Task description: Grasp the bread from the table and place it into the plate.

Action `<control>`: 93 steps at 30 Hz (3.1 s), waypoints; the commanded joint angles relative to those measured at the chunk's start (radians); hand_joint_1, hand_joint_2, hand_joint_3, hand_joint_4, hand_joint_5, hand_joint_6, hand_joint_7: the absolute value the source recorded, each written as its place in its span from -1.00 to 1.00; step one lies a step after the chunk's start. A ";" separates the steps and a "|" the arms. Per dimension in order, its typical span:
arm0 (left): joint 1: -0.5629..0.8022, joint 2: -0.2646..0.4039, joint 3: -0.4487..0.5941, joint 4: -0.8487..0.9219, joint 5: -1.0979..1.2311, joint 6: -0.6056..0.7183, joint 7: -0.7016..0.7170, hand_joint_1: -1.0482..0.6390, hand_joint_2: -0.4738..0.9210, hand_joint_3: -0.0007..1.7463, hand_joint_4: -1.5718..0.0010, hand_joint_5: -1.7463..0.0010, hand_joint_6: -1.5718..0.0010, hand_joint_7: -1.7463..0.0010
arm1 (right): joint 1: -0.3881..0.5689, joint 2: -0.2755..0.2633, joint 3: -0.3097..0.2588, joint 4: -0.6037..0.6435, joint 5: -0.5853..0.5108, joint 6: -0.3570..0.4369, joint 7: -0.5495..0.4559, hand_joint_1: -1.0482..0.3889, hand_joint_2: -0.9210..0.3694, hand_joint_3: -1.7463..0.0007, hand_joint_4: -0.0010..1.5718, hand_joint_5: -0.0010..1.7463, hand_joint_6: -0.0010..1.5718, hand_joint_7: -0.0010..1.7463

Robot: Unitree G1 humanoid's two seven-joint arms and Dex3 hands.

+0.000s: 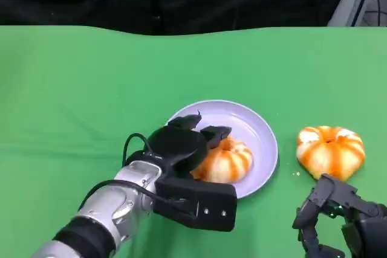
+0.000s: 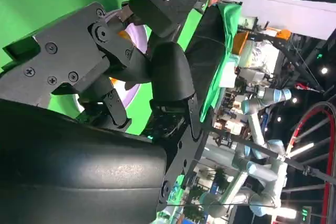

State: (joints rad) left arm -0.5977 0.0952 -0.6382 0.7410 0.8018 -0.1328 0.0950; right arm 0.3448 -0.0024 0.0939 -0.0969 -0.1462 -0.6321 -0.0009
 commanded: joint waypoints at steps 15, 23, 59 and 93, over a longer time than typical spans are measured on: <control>0.370 0.056 0.350 -0.545 -0.500 0.012 -0.189 -0.36 0.99 -0.93 0.47 0.84 0.44 0.94 | 0.006 -0.009 -0.006 -0.012 0.000 0.007 -0.004 0.31 -0.43 -0.31 0.05 1.00 -0.05 0.79; 0.490 0.049 0.535 -0.744 -0.825 0.215 -0.329 0.36 1.00 -0.44 -0.01 0.73 0.10 0.87 | 0.008 -0.016 -0.007 -0.017 0.001 0.006 0.002 0.30 -0.44 -0.29 0.05 1.00 -0.06 0.79; 0.953 0.132 0.858 -1.212 -1.517 0.569 -0.570 0.47 0.53 0.94 -0.42 -1.00 -0.23 -1.00 | -0.003 -0.044 -0.018 -0.001 0.040 0.009 0.034 0.30 -0.41 -0.32 0.07 1.00 -0.05 0.79; 0.993 0.125 0.838 -1.235 -1.497 0.533 -0.543 0.55 0.63 0.91 -0.41 -1.00 -0.19 -1.00 | 0.024 -0.037 -0.011 0.005 0.034 -0.039 0.029 0.30 -0.35 -0.40 0.08 1.00 -0.04 0.79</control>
State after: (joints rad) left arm 0.3919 0.2071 0.1968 -0.4918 -0.6983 0.4048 -0.4492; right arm 0.3605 -0.0370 0.0889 -0.0730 -0.1174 -0.6810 0.0337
